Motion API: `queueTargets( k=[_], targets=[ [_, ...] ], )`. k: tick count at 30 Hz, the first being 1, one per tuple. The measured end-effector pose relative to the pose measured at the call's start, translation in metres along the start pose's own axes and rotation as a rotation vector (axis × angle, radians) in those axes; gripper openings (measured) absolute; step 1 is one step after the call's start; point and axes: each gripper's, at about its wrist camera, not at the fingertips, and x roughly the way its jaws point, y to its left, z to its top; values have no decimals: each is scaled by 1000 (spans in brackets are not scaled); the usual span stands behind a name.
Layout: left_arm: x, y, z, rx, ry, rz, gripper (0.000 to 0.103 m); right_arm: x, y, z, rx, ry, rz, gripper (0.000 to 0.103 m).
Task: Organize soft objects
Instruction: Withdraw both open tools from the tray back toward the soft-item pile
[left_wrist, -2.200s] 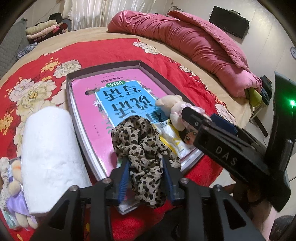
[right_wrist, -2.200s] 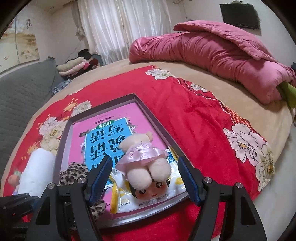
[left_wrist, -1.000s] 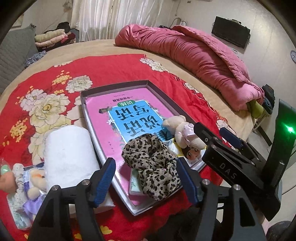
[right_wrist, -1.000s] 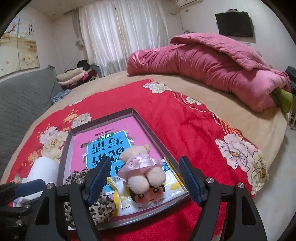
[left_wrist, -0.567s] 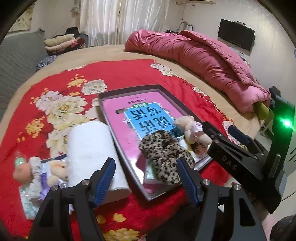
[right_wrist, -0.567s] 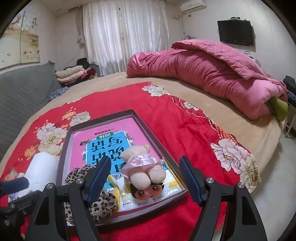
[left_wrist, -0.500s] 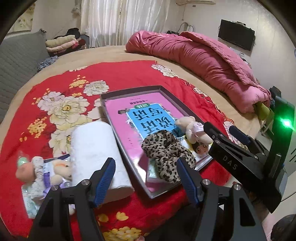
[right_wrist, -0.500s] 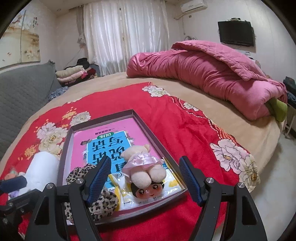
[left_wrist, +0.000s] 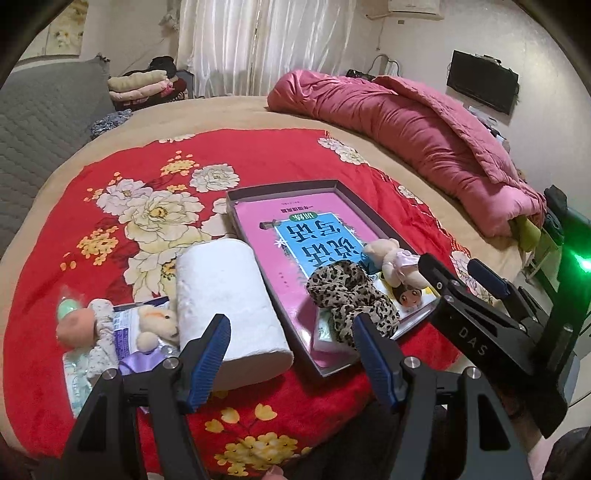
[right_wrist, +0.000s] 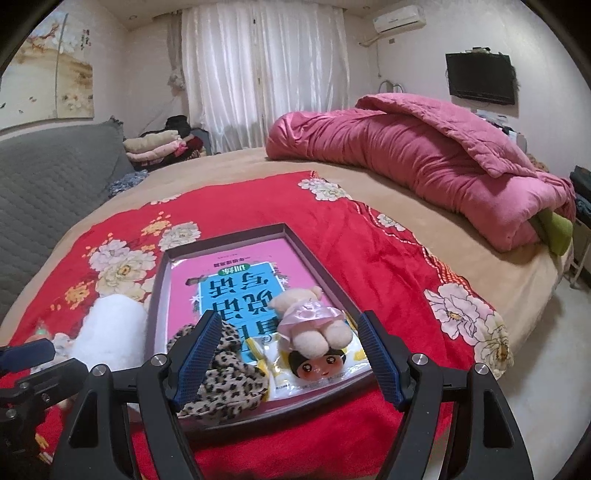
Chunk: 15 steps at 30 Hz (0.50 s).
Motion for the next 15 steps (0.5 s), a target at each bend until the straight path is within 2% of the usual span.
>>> queueTargets(
  k=[15],
  targets=[
    [-25, 16, -9, -28, -17, 26, 68, -39, 28, 4, -30, -31, 75, 77]
  ],
)
